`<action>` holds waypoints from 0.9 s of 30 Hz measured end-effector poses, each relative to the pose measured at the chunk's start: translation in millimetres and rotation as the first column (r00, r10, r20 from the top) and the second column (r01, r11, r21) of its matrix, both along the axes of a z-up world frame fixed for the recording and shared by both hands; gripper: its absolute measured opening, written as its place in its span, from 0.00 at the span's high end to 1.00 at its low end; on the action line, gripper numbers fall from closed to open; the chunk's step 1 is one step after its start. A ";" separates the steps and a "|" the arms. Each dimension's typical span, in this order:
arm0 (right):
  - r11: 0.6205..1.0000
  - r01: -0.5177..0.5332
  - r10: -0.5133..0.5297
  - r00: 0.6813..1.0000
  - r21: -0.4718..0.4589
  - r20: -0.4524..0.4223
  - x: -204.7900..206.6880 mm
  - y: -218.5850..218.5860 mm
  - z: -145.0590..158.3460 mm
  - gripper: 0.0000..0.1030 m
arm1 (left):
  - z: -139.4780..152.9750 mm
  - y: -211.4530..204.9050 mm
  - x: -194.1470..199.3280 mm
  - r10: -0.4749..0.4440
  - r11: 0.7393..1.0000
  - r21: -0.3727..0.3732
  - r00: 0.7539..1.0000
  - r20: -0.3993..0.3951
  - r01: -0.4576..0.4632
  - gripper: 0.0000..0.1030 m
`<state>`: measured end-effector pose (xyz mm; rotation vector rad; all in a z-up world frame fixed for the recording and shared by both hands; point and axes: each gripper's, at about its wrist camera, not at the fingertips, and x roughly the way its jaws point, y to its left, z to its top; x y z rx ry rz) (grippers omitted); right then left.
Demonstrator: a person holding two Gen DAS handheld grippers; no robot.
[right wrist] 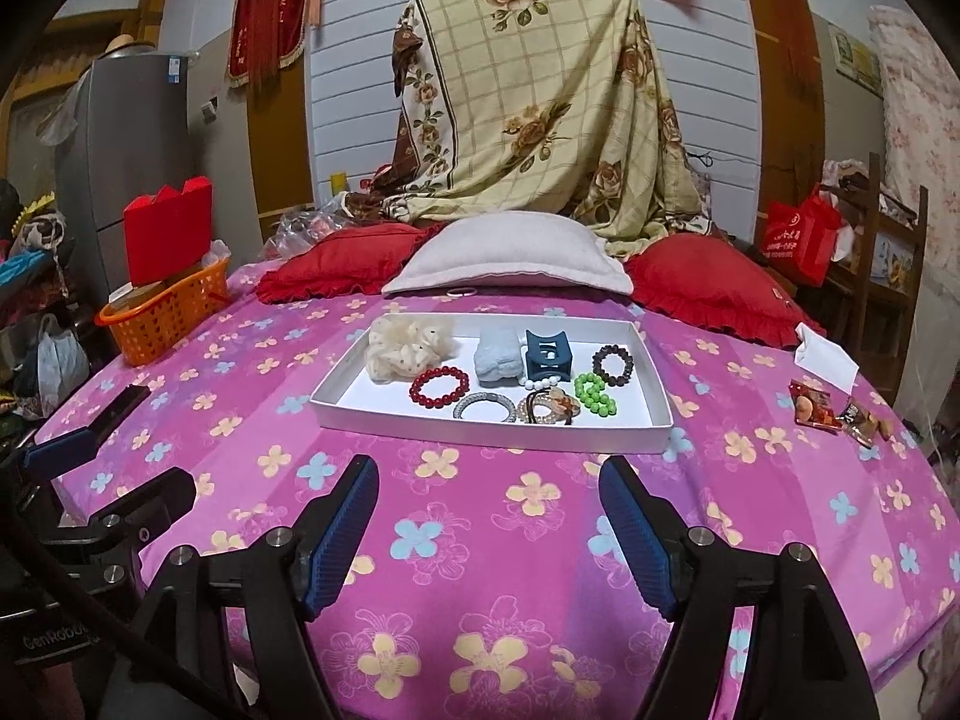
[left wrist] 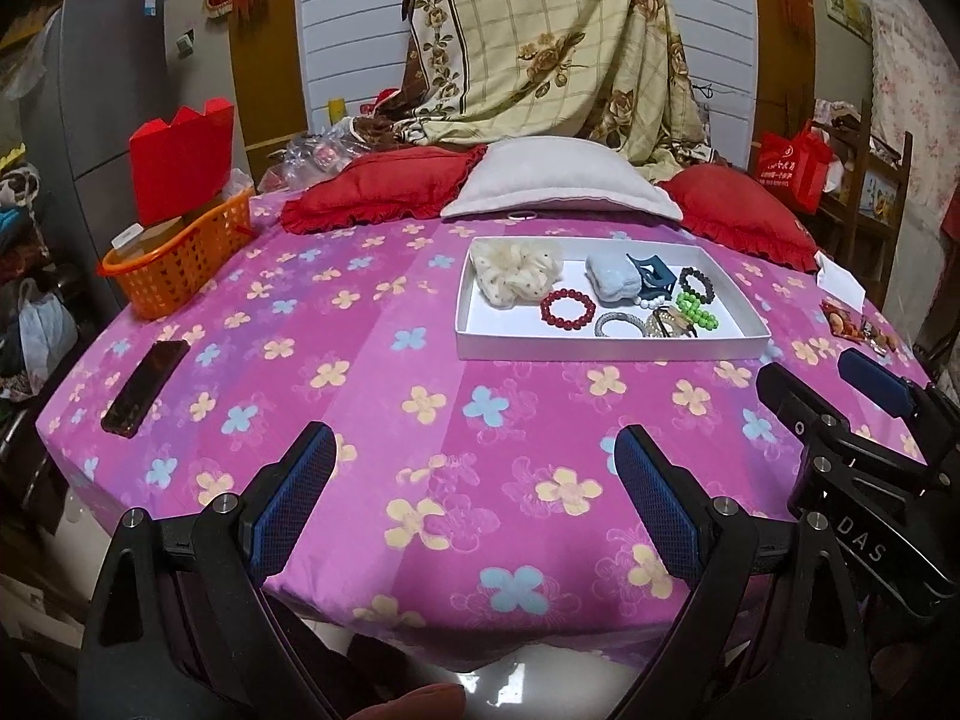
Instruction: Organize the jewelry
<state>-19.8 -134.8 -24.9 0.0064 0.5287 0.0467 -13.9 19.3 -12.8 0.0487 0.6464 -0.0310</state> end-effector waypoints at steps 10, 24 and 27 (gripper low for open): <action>1.000 -0.005 0.005 1.000 -0.001 -0.024 2.6 0.8 -5.3 0.28 | -4.6 0.5 3.8 0.014 1.000 0.001 1.000 -0.021 -0.014 0.09; 1.000 -0.009 0.008 0.999 -0.019 -0.047 6.4 4.6 -12.4 0.28 | -8.5 -1.4 5.1 0.010 1.000 0.014 0.999 -0.035 -0.009 0.09; 1.000 -0.005 0.004 0.999 -0.016 -0.049 6.9 3.3 -13.0 0.28 | -9.6 -1.6 5.8 0.009 1.000 0.016 0.999 -0.036 -0.008 0.09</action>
